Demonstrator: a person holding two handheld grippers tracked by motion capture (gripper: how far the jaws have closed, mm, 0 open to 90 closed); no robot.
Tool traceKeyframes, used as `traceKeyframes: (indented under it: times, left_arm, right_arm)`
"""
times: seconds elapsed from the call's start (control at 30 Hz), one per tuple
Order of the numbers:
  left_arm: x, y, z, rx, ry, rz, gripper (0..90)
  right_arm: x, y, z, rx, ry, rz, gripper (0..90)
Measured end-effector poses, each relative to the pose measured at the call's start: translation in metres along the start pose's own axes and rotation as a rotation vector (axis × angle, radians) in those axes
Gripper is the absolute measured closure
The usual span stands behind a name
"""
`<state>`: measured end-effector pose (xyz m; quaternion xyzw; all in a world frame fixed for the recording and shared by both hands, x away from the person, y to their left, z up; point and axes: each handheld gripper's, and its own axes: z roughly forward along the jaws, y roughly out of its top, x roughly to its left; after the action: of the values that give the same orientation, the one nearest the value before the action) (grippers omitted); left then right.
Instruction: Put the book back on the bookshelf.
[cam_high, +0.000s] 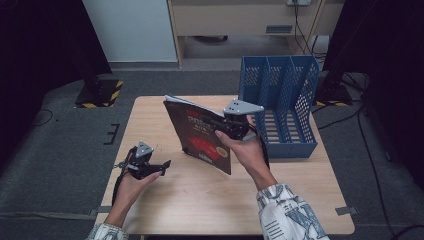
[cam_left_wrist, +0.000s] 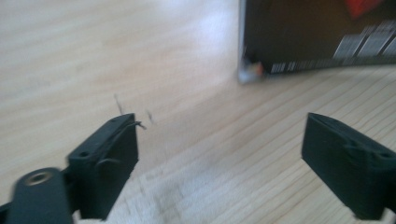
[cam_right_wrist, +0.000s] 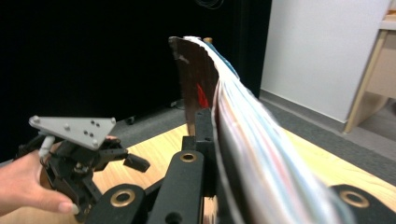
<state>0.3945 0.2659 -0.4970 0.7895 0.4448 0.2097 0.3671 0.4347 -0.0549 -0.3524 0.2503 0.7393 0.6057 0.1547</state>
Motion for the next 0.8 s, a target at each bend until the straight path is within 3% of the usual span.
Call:
traceKeyframes:
  times: [0.3, 0.43, 0.7, 0.8]
  left_arm:
    - [0.006, -0.017, 0.015, 0.097, 0.021, -0.008, 5.5]
    - [0.007, -0.019, 0.014, 0.101, 0.028, -0.01, 5.5]
    - [0.007, -0.024, 0.02, 0.165, 0.056, 0.01, 5.4]
    - [0.008, -0.025, 0.02, 0.161, 0.058, 0.005, 4.9]
  right_arm:
    - [-0.001, 0.012, -0.001, -0.019, -0.028, 0.017, 87.1]
    - [0.0, 0.017, 0.002, -0.015, -0.045, 0.021, 87.1]
    - [0.002, 0.024, 0.007, -0.006, -0.069, 0.027, 87.1]
    - [0.002, 0.025, 0.007, -0.012, -0.068, 0.048, 87.1]
